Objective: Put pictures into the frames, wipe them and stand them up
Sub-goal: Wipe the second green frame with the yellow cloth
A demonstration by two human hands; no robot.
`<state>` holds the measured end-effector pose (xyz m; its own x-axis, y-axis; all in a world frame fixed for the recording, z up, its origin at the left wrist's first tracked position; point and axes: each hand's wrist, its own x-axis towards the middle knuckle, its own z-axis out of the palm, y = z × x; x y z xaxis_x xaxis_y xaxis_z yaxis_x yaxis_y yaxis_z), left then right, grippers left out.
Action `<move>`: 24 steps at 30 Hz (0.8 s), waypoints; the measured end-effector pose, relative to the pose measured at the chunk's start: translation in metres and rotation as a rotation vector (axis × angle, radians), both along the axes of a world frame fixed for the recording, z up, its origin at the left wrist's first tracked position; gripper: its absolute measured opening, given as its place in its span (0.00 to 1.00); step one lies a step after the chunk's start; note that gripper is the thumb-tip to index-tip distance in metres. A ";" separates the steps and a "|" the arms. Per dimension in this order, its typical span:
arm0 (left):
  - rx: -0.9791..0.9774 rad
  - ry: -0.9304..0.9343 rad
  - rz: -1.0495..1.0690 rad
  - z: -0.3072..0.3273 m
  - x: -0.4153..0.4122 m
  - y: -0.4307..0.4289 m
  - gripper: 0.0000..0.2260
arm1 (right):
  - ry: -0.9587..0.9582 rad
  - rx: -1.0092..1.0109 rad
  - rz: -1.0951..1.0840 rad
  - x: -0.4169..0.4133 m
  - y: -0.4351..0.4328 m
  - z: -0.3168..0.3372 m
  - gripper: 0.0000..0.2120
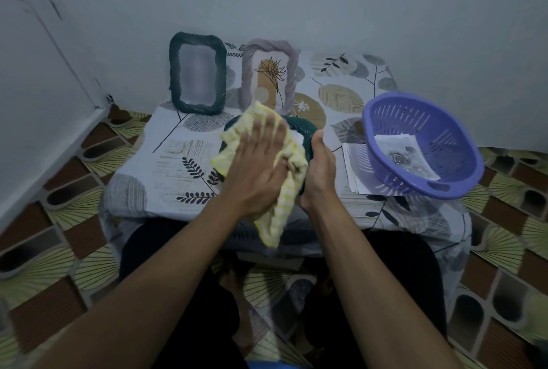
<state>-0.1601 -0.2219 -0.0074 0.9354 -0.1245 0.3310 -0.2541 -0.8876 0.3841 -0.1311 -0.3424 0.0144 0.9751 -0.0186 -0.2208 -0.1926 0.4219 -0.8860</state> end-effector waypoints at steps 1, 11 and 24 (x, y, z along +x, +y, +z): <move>0.010 -0.025 -0.078 -0.002 -0.005 -0.004 0.30 | 0.000 0.003 0.015 0.001 -0.002 0.001 0.21; -0.010 -0.054 -0.179 -0.034 -0.013 0.060 0.26 | 0.071 0.087 -0.096 0.012 -0.011 -0.001 0.21; 0.166 0.190 0.510 -0.043 -0.010 0.122 0.28 | 0.124 0.073 -0.165 0.015 -0.013 -0.006 0.22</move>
<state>-0.1698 -0.0997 -0.0506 0.9321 0.3220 0.1660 0.2819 -0.9325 0.2257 -0.1157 -0.3553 0.0082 0.9254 -0.1556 -0.3455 -0.2211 0.5188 -0.8258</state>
